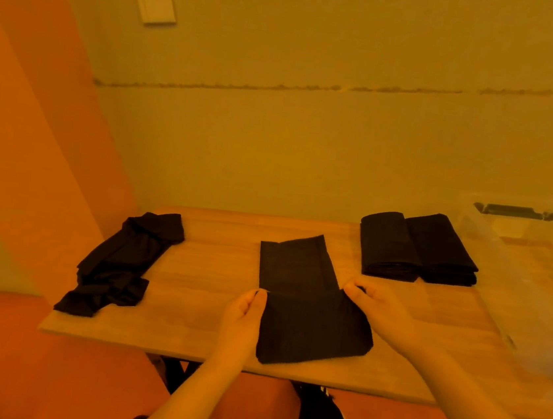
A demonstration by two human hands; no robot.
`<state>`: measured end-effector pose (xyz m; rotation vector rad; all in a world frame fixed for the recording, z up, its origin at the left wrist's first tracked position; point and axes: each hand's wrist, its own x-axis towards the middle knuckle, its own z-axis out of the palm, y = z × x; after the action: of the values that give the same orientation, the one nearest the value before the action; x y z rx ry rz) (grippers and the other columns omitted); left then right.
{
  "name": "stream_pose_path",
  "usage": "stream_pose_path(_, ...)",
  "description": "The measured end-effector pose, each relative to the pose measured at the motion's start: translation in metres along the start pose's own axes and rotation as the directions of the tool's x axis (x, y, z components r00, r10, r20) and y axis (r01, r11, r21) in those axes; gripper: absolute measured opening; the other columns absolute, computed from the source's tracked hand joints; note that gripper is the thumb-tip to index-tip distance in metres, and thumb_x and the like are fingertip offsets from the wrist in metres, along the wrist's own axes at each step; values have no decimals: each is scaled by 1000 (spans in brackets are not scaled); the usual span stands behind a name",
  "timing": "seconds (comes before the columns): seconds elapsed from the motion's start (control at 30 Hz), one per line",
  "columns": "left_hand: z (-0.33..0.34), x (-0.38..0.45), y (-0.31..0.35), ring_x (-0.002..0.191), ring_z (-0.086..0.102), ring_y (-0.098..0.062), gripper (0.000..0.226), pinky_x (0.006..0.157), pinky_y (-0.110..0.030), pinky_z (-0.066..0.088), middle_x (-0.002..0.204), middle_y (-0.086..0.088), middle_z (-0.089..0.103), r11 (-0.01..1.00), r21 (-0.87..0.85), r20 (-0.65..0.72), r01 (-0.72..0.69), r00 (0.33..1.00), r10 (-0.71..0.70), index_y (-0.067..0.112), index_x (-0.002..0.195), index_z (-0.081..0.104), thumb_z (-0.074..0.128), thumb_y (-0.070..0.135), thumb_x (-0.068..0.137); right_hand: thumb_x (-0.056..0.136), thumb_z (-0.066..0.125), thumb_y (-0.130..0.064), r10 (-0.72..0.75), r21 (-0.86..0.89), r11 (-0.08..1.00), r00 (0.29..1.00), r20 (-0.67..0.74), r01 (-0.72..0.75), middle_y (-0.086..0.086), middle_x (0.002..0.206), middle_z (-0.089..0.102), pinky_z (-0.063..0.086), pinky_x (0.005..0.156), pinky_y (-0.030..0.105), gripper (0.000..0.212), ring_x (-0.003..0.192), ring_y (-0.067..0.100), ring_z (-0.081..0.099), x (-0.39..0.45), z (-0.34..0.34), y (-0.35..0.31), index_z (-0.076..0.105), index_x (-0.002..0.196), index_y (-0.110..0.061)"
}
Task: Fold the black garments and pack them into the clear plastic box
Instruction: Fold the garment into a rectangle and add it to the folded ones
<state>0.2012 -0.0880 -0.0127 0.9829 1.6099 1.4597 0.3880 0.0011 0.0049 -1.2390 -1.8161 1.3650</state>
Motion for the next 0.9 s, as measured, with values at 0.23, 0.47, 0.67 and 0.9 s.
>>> stream_pose_path(0.23,2,93,8,56,55,0,28,48,-10,40,63,7,57,991,134,-58,28,998,-21,16,74,60,46,24,97,92,53,-29,-48,-270,963,994,-103,19,-7,75,60,39,54,12,17,65,5,55,100,-2,-18,66,93,-18)
stream_pose_path(0.47,12,189,-26,52,35,-11,34,47,-17,26,58,-3,38,957,269,-165,109,984,-66,9,65,42,51,24,95,89,58,-30,-76,-394,919,971,-225,-19,-2,72,58,42,59,21,19,67,15,57,185,14,5,63,82,-12)
stream_pose_path(0.67,13,212,-43,105,58,-27,26,83,-35,46,112,-11,60,909,273,-217,314,941,-260,5,115,57,53,20,94,93,53,-33,-87,-681,727,971,-225,-93,6,97,60,45,63,25,26,81,18,57,206,26,24,54,111,-14)
stream_pose_path(0.9,26,138,-45,137,30,-14,46,109,-18,17,147,-1,36,498,775,321,-389,921,221,16,141,38,40,33,98,98,37,-35,-224,-781,540,948,226,314,-2,153,23,15,115,29,49,141,14,19,149,42,30,28,145,-22)
